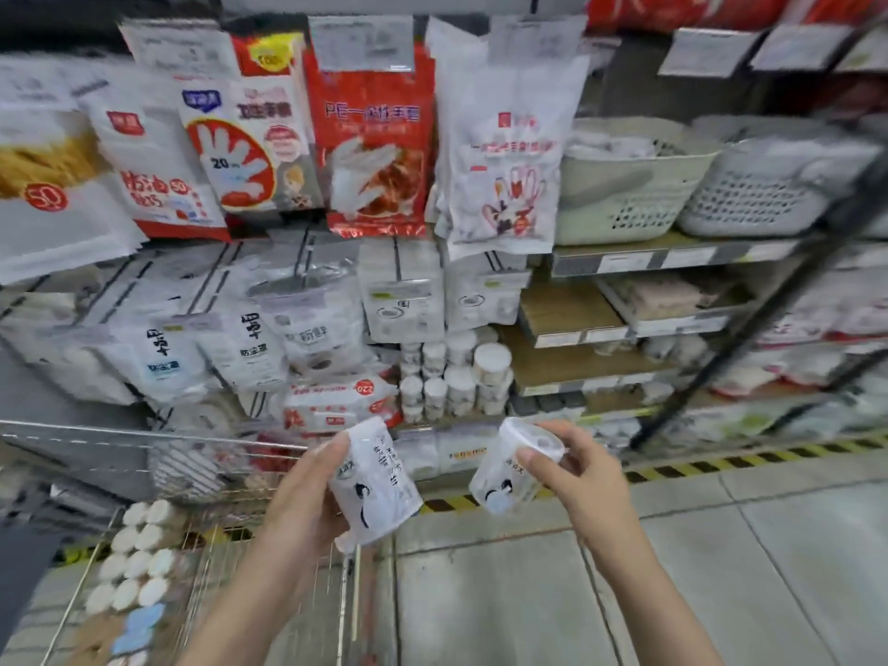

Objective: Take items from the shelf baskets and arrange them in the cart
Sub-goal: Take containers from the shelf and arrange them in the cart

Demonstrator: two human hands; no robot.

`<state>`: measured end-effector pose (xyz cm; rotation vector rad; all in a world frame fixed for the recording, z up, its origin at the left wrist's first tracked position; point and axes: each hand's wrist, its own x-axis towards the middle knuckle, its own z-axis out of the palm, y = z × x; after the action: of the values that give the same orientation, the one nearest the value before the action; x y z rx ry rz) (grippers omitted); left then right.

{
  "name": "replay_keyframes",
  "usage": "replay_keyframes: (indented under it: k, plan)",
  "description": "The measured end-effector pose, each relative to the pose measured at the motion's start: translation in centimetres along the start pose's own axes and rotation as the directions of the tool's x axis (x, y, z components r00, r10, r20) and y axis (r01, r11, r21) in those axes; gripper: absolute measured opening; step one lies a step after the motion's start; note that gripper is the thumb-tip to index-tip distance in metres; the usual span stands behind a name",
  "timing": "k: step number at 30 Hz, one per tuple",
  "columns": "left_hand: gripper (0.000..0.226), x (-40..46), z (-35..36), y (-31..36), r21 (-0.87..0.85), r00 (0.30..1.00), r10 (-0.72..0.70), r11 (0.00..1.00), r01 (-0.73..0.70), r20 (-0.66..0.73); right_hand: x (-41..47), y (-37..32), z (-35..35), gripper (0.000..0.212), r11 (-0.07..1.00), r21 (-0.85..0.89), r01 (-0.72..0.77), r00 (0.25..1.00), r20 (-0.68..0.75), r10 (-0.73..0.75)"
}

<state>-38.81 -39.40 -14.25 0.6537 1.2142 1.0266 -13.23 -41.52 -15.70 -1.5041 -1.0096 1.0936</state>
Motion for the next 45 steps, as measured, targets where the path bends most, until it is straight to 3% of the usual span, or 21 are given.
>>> replay_keyframes:
  k: [2,7,9,12,14,21,24,28,33,37,42,45]
  plan:
    - [0.062,-0.2,4.2,-1.2,0.054,1.0,0.027,0.998,-0.028,0.016,0.3,0.3,-4.4,0.031,1.0,-0.005,-0.006,1.0,-0.026,0.006]
    - [0.051,0.2,14.5,-4.2,0.115,0.996,0.059,0.991,-0.067,0.073,0.8,0.7,-14.9,0.029,1.0,-0.003,0.008,0.993,-0.121,-0.008]
    - [0.046,0.5,17.9,-5.1,0.146,0.994,0.035,0.988,-0.05,0.103,0.3,0.8,-18.6,0.027,1.0,0.0,0.02,0.983,-0.183,-0.02]
    - [0.058,0.8,22.4,-5.8,0.192,0.989,0.016,0.98,-0.044,0.146,-0.4,0.9,-23.4,0.029,0.999,0.043,0.022,0.959,-0.285,-0.009]
    - [0.051,1.3,24.6,-5.9,0.214,0.984,0.044,0.973,-0.081,0.171,-0.5,0.9,-25.9,0.031,0.998,0.058,0.018,0.939,-0.344,0.003]
    - [0.059,4.6,28.1,-3.9,0.204,0.977,0.13,0.965,-0.164,0.171,3.9,-0.1,-28.5,0.033,0.996,0.066,0.067,0.94,-0.339,-0.04]
    - [0.038,7.0,30.0,-3.0,0.215,0.978,0.158,0.959,-0.186,0.139,7.2,-1.1,-29.0,0.03,0.994,0.061,0.094,0.953,-0.295,-0.072]
    - [0.045,11.9,33.6,-1.9,0.169,0.976,0.182,0.965,-0.201,0.122,12.2,-2.5,-30.8,0.031,0.991,0.059,0.123,0.956,-0.276,-0.103]
    - [0.056,17.4,39.9,0.4,0.172,0.953,0.221,0.951,-0.258,0.206,17.7,-4.2,-34.7,0.048,0.983,0.085,0.16,0.928,-0.352,-0.121]
    - [0.034,20.8,45.8,3.0,0.189,0.929,0.244,0.935,-0.302,0.278,21.8,-4.9,-37.5,0.045,0.973,0.116,0.2,0.885,-0.447,-0.129]
    - [0.045,22.8,51.6,5.0,0.135,0.879,0.297,0.92,-0.368,0.373,26.2,-6.0,-39.4,0.049,0.962,0.145,0.232,0.865,-0.483,-0.136]
    - [0.035,24.0,53.7,5.9,0.132,0.87,0.311,0.914,-0.385,0.383,29.1,-7.3,-40.2,0.051,0.958,0.131,0.255,0.866,-0.471,-0.166]
